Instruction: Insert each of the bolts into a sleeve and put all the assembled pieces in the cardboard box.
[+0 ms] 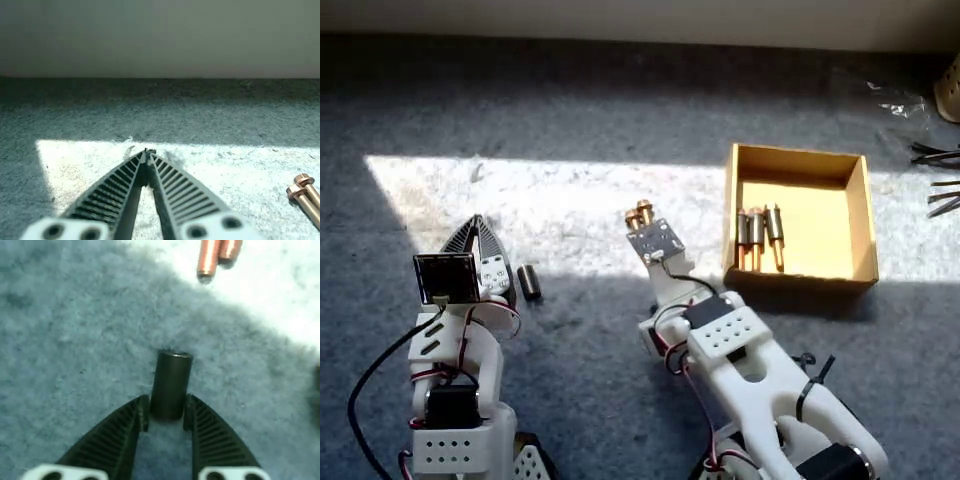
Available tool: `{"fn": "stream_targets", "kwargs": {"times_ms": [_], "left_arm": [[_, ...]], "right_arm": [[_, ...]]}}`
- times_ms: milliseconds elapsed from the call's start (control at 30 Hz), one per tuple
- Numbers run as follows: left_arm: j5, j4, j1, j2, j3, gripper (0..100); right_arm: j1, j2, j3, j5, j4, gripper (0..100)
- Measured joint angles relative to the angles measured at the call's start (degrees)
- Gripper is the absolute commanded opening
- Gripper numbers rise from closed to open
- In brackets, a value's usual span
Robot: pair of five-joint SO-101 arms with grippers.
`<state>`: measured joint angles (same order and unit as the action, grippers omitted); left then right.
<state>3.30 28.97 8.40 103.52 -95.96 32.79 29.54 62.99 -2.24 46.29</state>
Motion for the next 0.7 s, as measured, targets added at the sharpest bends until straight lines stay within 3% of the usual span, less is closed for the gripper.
{"fn": "stream_targets", "kwargs": {"times_ms": [433, 700], "left_arm": [[0.0, 0.0, 0.0, 0.0, 0.0, 1], [0.0, 0.0, 0.0, 0.0, 0.0, 1]], "right_arm": [[0.0, 0.0, -12.6, -0.2, 12.0, 10.9], [0.0, -0.4, -15.6, -0.2, 13.6, 10.9]]}}
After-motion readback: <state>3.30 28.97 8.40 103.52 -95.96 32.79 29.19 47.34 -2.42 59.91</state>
